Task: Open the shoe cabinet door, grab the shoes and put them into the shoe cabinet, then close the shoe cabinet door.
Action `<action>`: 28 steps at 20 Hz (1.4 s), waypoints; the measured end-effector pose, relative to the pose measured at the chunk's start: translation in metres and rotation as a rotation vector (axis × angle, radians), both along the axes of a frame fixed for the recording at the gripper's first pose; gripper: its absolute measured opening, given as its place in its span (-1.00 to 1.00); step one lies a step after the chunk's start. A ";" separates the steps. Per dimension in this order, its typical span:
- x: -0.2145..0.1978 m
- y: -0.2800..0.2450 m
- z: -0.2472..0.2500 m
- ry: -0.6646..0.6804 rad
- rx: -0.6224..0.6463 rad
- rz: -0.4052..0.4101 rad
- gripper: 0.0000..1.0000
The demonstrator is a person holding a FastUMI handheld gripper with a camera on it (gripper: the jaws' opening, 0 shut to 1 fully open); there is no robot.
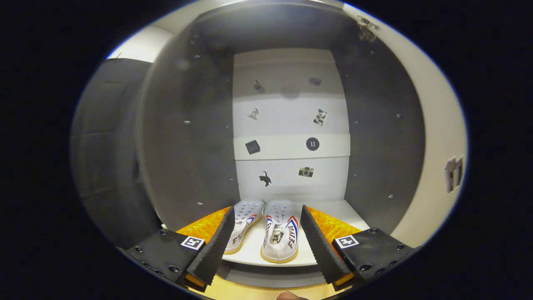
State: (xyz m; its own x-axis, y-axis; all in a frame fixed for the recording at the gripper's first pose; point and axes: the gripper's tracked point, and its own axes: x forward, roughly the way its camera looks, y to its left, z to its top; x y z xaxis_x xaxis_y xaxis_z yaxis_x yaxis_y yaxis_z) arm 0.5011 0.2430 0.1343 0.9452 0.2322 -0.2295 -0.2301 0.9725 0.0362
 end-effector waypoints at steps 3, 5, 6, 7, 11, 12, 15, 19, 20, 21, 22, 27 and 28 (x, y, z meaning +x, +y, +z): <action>-0.051 -0.010 0.023 -0.041 -0.005 0.017 0.96; -0.081 -0.020 0.034 -0.049 0.009 0.029 0.96; -0.095 -0.028 0.038 -0.055 0.006 0.026 0.96; -0.110 -0.035 0.043 -0.062 0.001 0.026 0.96; -0.167 -0.060 0.066 -0.106 -0.005 0.020 0.96; -0.182 -0.067 0.070 -0.108 -0.001 0.017 0.96; -0.217 -0.085 0.076 -0.098 0.009 0.023 0.97; -0.261 -0.114 0.096 -0.122 0.000 0.018 0.96; -0.270 -0.119 0.101 -0.130 -0.002 0.020 0.96; -0.277 -0.126 0.106 -0.140 -0.007 0.021 0.97; -0.286 -0.133 0.111 -0.149 -0.011 0.022 0.96; -0.316 -0.167 0.124 -0.133 -0.005 0.034 0.96; -0.319 -0.177 0.126 -0.127 0.000 0.022 0.97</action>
State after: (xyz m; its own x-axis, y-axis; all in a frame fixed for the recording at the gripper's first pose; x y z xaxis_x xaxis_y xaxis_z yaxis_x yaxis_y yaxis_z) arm 0.1818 0.0655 0.2607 0.9612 0.2536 -0.1084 -0.2546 0.9670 0.0056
